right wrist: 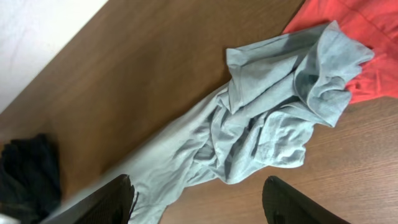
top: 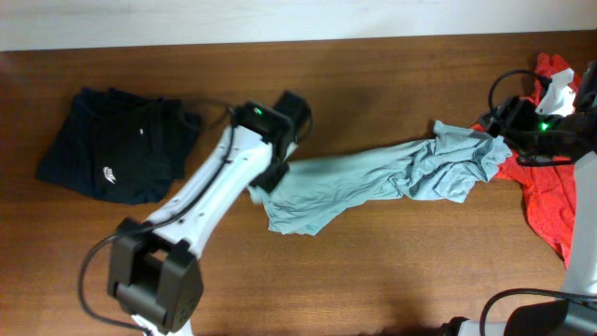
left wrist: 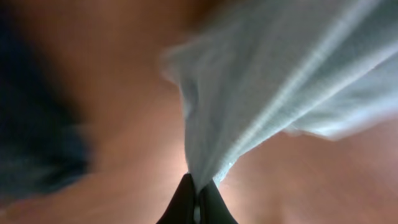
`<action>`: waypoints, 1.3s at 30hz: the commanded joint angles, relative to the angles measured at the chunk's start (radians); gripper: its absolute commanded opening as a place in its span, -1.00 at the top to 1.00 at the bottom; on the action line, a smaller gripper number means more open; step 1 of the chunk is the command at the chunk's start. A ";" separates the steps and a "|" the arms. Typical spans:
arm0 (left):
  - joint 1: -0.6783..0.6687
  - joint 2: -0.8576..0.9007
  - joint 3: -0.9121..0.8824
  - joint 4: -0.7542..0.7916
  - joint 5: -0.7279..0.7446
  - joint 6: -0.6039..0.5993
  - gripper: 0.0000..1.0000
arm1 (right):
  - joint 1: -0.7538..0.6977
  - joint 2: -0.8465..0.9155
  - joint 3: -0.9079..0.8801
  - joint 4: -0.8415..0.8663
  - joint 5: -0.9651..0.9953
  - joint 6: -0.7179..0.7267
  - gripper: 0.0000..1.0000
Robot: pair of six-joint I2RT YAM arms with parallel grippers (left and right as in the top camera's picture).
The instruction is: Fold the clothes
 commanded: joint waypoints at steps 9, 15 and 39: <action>0.205 -0.071 0.190 0.226 -0.245 -0.080 0.81 | -0.002 0.005 0.009 -0.014 0.010 -0.043 -0.43; 0.309 -0.054 0.190 0.416 0.116 0.011 0.78 | 0.004 0.005 0.007 -0.014 0.010 -0.043 -0.43; 0.332 0.026 -0.079 0.150 0.273 0.011 -0.32 | 0.157 0.063 -0.064 -0.021 0.103 -0.043 -0.54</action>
